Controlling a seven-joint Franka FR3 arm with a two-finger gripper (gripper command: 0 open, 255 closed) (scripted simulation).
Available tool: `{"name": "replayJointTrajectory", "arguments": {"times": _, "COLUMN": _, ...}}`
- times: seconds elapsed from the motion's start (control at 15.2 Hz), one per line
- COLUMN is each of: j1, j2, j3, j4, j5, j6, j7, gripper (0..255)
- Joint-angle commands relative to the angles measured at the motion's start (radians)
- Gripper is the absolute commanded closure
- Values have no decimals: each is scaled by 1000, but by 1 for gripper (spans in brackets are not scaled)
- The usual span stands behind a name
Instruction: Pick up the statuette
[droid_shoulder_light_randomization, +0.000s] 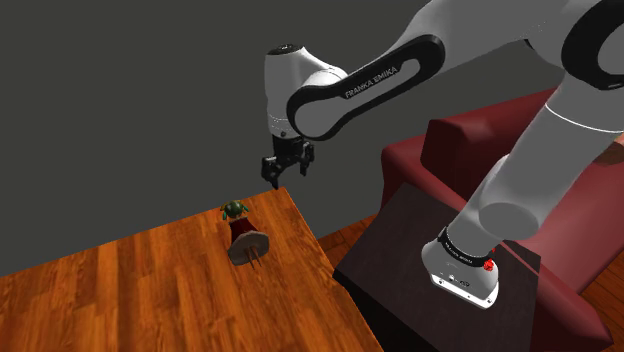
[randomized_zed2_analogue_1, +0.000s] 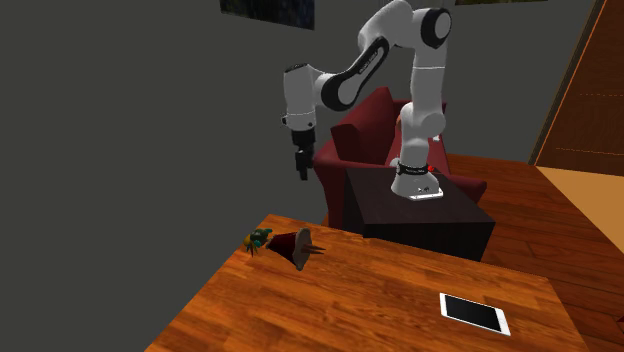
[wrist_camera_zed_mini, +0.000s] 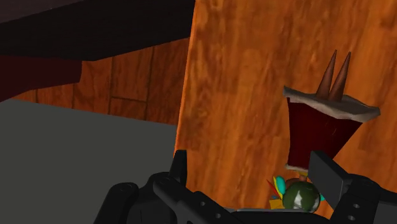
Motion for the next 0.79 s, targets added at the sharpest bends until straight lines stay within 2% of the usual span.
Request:
{"name": "replayJointTrajectory", "arguments": {"times": 0.0, "j1": 14, "j2": 83, "j3": 8, "j4": 47, "j5": -34, "j6": 25, "j7": 63, "gripper": 0}}
{"name": "replayJointTrajectory", "arguments": {"times": 0.4, "j1": 83, "j2": 336, "j3": -15, "j4": 226, "j5": -132, "j6": 62, "j7": 211, "gripper": 0}}
{"name": "replayJointTrajectory", "arguments": {"times": 0.73, "j1": 155, "j2": 542, "j3": -53, "j4": 415, "j5": -182, "j6": 59, "j7": 298, "gripper": 0}}
